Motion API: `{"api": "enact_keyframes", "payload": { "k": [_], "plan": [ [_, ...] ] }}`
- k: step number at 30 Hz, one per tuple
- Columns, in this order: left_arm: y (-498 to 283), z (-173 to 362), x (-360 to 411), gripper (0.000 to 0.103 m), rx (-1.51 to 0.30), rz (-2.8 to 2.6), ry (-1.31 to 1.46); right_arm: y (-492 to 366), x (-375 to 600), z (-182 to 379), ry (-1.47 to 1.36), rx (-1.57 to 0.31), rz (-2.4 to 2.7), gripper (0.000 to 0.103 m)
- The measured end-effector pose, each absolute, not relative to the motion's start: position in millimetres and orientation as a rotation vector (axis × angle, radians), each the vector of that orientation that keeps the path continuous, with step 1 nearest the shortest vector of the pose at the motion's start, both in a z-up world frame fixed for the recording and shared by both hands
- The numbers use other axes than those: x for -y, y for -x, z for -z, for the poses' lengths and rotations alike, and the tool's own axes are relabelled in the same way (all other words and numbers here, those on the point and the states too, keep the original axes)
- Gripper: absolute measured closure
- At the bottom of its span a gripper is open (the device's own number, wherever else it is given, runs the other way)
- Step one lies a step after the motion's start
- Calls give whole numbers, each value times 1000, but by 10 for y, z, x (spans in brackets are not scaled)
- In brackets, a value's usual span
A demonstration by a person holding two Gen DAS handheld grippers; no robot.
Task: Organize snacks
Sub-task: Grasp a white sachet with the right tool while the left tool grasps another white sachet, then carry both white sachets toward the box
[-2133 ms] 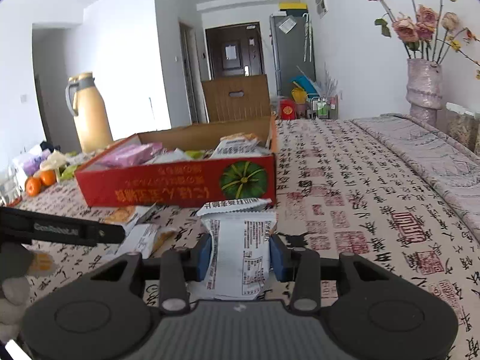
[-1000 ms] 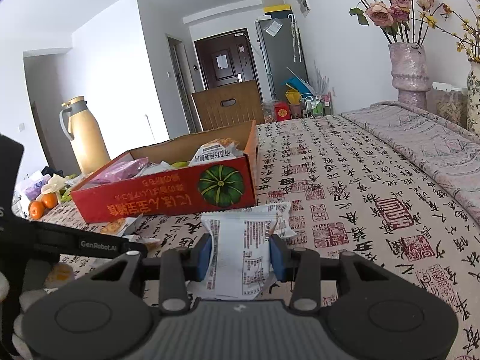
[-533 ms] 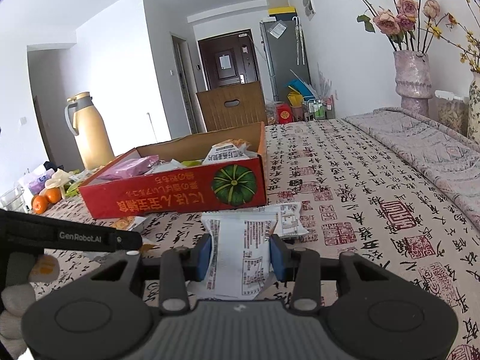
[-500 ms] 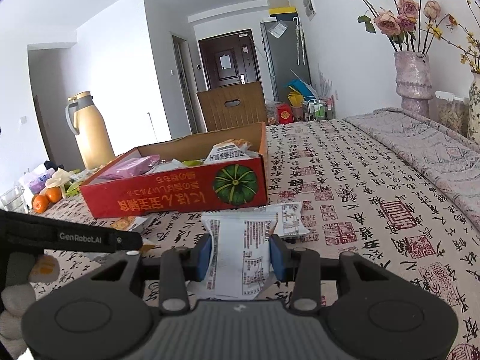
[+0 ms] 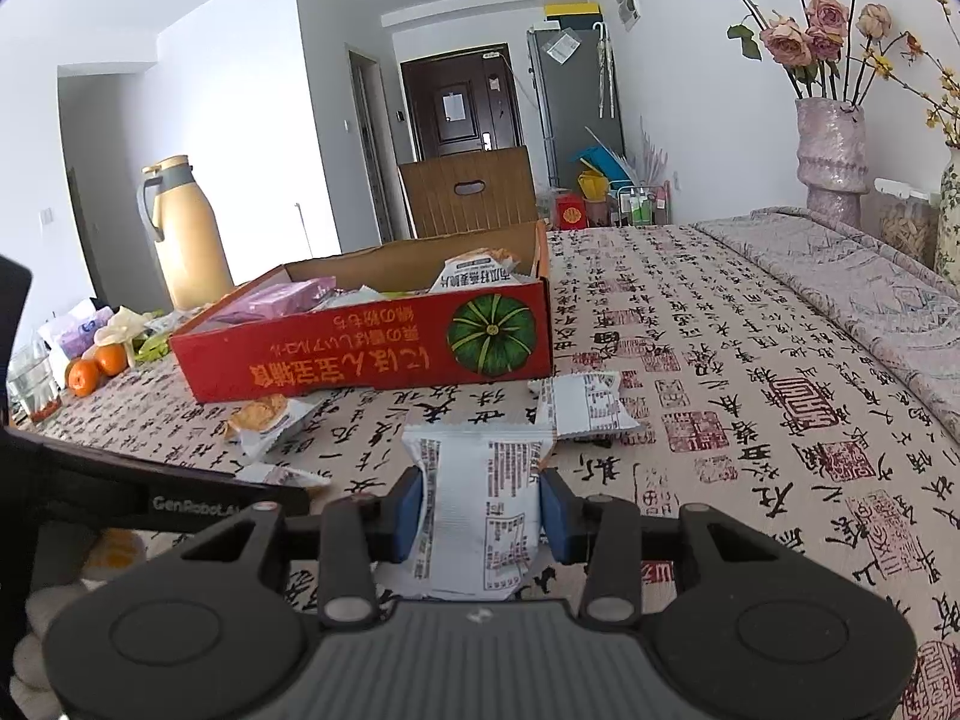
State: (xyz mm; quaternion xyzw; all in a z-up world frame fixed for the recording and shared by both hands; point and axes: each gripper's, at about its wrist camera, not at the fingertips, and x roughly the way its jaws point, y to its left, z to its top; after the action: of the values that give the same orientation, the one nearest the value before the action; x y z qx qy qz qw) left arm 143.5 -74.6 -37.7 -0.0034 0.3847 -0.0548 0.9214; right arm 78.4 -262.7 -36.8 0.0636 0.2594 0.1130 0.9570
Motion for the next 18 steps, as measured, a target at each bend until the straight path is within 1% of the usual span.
{"api": "enact_keyframes", "payload": {
  "k": [2, 4, 5, 9, 18],
  "plan": [
    [-1456, 392, 767, 35, -783, 107, -2, -769, 2616, 372, -125, -529, -226, 63],
    [-1459, 396, 779, 42, -775, 103, -13, -758, 2610, 376, -122, -532, -223, 63],
    [-1454, 393, 783, 49, -771, 106, -20, -753, 2608, 379, -122, -534, -221, 63],
    [-1426, 378, 756, 54, -766, 119, -10, -744, 2602, 387, -119, -540, -216, 63],
    [-1304, 236, 688, 55, -724, 138, 6, -705, 2545, 319, -104, -527, -223, 63]
  ]
}}
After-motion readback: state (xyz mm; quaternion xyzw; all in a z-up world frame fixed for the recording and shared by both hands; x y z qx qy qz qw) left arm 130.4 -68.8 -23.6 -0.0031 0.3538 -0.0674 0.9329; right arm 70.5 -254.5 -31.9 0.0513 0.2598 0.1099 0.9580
